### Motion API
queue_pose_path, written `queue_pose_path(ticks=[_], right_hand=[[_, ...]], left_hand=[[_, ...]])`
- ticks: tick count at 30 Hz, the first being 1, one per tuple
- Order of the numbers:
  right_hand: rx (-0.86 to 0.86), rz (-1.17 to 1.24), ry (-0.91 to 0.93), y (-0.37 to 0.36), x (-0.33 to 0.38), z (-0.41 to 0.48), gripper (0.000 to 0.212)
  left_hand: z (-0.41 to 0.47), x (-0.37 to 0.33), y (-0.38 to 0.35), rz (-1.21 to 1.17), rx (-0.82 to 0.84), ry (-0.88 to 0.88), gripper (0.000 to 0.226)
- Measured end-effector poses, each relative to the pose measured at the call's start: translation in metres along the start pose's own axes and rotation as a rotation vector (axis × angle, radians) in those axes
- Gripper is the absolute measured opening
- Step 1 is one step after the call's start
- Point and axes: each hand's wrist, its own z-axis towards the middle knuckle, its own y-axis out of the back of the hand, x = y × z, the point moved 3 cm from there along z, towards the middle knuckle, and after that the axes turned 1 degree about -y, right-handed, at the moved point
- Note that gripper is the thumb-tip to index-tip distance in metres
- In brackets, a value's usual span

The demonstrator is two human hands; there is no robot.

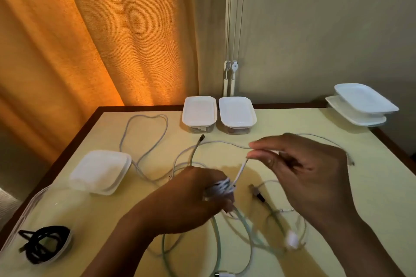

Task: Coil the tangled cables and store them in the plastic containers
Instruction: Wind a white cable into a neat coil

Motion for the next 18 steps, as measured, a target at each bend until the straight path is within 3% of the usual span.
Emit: queue_pose_path(ticks=[5,9,12,14,18], right_hand=[[-0.051,0.117,-0.209,0.0,-0.013,0.003,0.011],[-0.019,0.214,-0.347,-0.012,-0.027,0.002,0.007],[0.177,0.227,-0.294,-0.027,-0.021,-0.001,0.011],[0.331,0.187,-0.243,-0.038,-0.01,-0.005,0.014],[0.686,-0.041,-0.257,-0.057,0.012,-0.017,0.023]], left_hand=[[0.002,-0.018,-0.007,-0.298,0.026,0.03,0.022],[0.001,-0.039,-0.003,-0.818,-0.026,-0.118,0.012],[0.004,-0.05,0.004,-1.241,-0.215,-0.235,0.029],[0.007,-0.046,0.007,-1.409,-0.41,-0.209,0.039],[0.009,-0.035,0.008,-1.348,-0.68,-0.087,0.027]])
